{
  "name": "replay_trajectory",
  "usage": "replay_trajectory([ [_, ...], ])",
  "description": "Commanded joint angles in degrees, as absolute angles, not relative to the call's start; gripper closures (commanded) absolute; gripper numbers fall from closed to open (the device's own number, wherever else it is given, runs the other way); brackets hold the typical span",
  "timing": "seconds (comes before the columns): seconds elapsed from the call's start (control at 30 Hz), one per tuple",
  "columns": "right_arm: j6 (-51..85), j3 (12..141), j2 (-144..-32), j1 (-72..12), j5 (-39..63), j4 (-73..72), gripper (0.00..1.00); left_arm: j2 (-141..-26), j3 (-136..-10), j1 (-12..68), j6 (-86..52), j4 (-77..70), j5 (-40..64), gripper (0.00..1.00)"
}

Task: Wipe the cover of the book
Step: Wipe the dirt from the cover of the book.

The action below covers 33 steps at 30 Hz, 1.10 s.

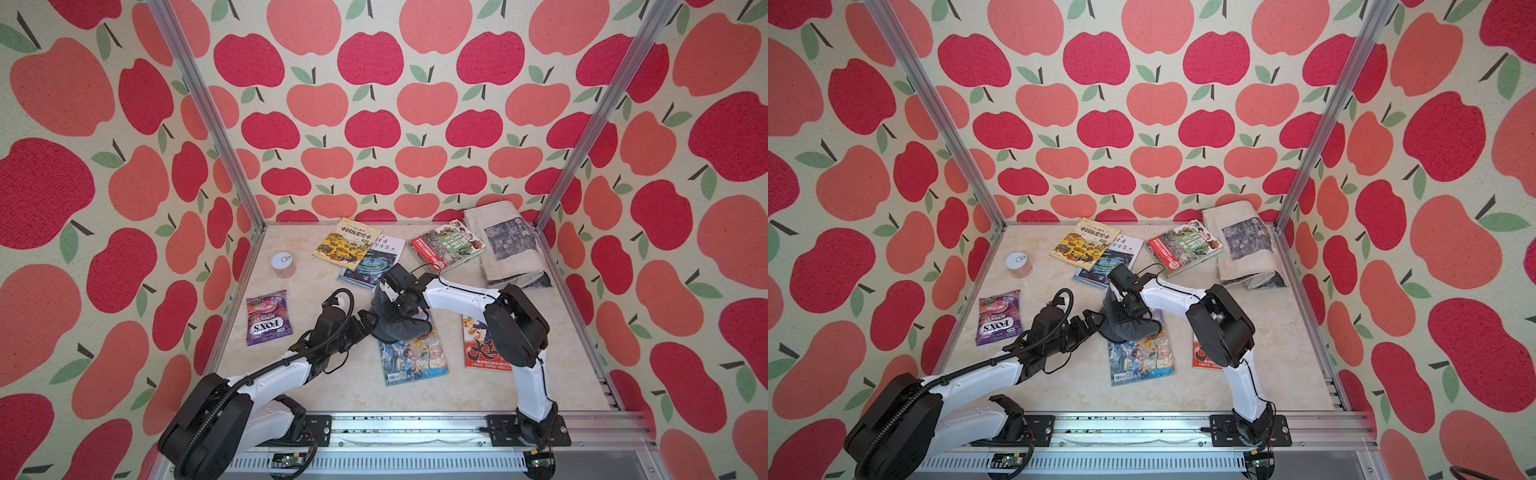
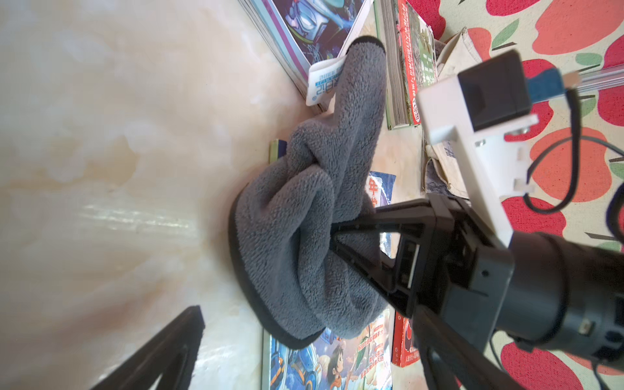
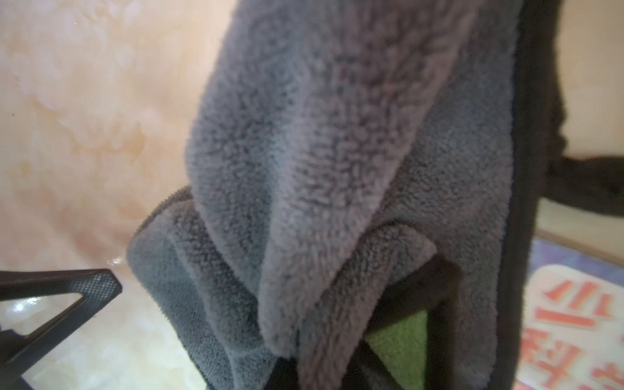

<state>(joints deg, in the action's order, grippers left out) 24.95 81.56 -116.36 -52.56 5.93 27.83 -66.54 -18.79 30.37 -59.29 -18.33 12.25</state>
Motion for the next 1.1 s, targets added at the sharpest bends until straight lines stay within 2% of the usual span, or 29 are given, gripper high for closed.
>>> replay_trajectory([
  [0.0,28.95,72.38,-110.60,-56.42,8.13,27.26,1.00,-67.41,-18.02,29.47,-59.70,-20.59,11.59,0.01],
  [0.17,32.83,61.10,-100.78,-61.49,6.75,25.83,1.00,-70.56,-18.02,28.74,-59.94,-23.20,12.73,0.01],
  [0.37,35.80,53.97,-94.99,-64.34,6.78,25.77,1.00,-73.71,-18.45,28.66,-60.38,-26.26,13.67,0.01],
  [0.67,33.44,61.69,-103.38,-71.22,7.77,27.39,1.00,-70.97,-18.42,28.04,-61.00,-23.99,13.26,0.01],
  [0.9,35.13,55.36,-97.31,-69.48,6.77,27.42,1.00,-66.83,-16.09,27.95,-60.92,-21.07,11.69,0.01],
  [1.07,37.36,46.82,-89.35,-62.70,6.96,27.14,1.00,-67.68,-16.97,27.95,-60.30,-20.82,12.18,0.01],
])
